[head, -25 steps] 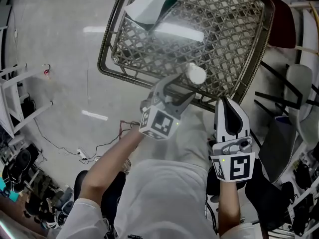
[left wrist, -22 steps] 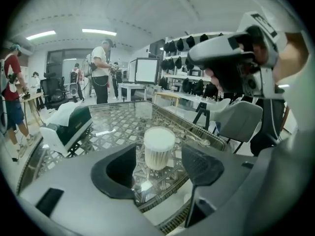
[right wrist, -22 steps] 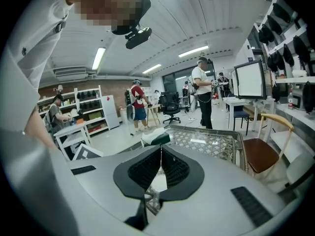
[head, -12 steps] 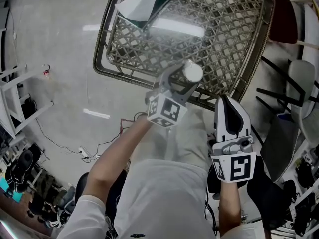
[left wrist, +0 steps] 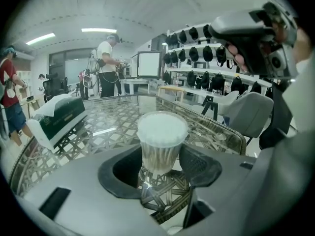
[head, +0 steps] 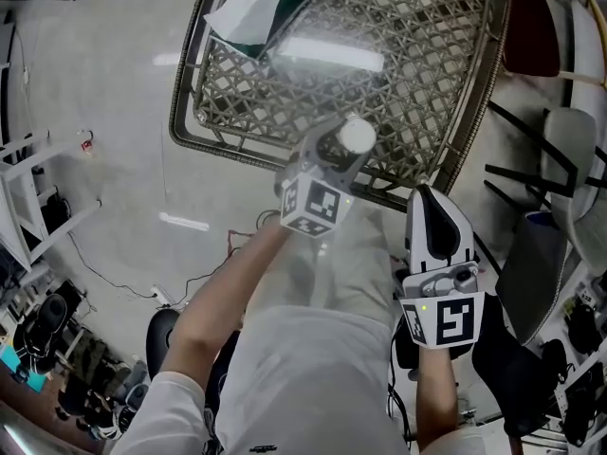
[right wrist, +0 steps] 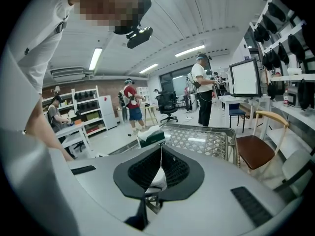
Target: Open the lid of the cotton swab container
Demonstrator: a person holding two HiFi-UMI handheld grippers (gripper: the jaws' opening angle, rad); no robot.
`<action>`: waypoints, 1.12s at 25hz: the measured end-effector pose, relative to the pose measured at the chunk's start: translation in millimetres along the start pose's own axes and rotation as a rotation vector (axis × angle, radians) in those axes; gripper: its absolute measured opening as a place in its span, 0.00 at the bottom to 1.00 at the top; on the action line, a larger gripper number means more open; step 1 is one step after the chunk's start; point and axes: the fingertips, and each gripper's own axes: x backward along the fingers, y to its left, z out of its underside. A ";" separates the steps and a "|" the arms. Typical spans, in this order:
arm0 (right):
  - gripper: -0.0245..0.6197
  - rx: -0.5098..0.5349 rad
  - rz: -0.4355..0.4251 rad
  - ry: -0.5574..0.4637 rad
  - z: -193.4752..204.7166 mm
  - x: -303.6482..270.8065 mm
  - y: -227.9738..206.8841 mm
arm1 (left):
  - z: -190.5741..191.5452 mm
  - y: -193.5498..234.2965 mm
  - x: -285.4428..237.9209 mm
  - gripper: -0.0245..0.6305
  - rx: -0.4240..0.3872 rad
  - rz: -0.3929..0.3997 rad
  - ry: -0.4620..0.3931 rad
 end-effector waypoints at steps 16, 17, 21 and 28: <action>0.04 0.023 0.018 -0.054 -28.9 21.7 8.4 | -54.9 -24.8 52.2 0.39 -0.017 0.066 -0.044; 0.04 0.028 0.019 -0.058 -33.1 24.0 9.5 | -61.1 -25.6 58.8 0.39 -0.021 0.066 -0.051; 0.04 0.042 0.023 -0.073 -50.9 36.1 14.2 | -85.3 -28.2 89.7 0.39 -0.028 0.050 -0.084; 0.04 0.071 0.019 -0.102 -82.6 55.7 29.2 | -124.3 -20.7 147.2 0.39 0.023 0.003 -0.117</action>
